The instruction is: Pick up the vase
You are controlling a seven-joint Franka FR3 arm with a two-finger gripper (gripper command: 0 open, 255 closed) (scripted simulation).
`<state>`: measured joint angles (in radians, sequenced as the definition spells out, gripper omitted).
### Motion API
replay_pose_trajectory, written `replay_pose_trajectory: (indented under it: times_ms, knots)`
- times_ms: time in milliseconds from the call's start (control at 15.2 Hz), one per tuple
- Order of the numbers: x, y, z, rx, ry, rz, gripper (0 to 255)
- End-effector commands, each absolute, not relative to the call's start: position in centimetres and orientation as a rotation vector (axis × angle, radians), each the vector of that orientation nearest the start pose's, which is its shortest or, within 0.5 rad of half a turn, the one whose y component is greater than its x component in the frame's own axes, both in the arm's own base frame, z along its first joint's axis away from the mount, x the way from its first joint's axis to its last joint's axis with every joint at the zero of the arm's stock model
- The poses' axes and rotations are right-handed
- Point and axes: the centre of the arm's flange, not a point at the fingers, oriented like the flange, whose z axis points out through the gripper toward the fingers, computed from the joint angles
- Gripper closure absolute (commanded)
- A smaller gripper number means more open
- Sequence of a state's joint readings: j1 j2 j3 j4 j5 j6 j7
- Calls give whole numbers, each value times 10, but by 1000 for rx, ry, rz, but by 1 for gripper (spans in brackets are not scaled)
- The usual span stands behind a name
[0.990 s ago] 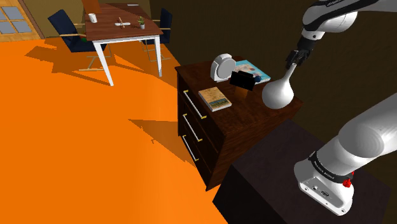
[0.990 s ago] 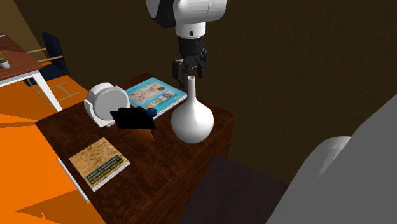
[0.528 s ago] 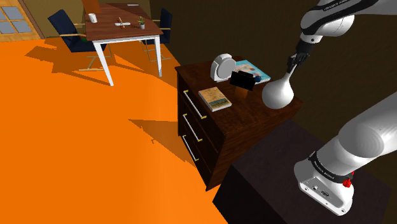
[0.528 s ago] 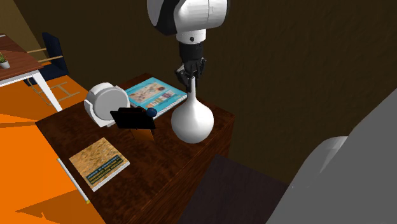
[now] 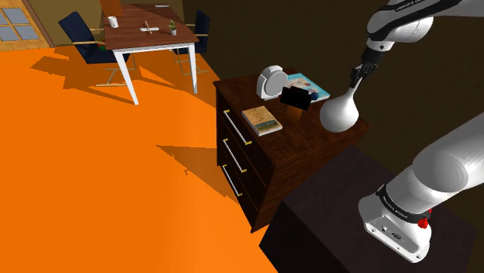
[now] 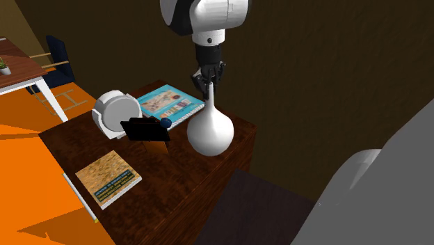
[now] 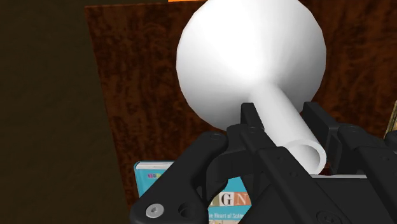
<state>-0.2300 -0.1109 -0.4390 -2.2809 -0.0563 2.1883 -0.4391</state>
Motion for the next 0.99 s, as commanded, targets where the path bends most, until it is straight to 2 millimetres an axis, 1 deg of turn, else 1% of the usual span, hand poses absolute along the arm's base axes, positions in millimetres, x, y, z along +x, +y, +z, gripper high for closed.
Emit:
replay_pose_trajectory:
  times_ms: [0, 792, 924]
  knots:
    - [390, -314, 407, -3131, 307, -14, 255]
    - [390, -314, 470, -3131, 307, -14, 255]
    - [390, -314, 471, -3131, 307, -14, 255]
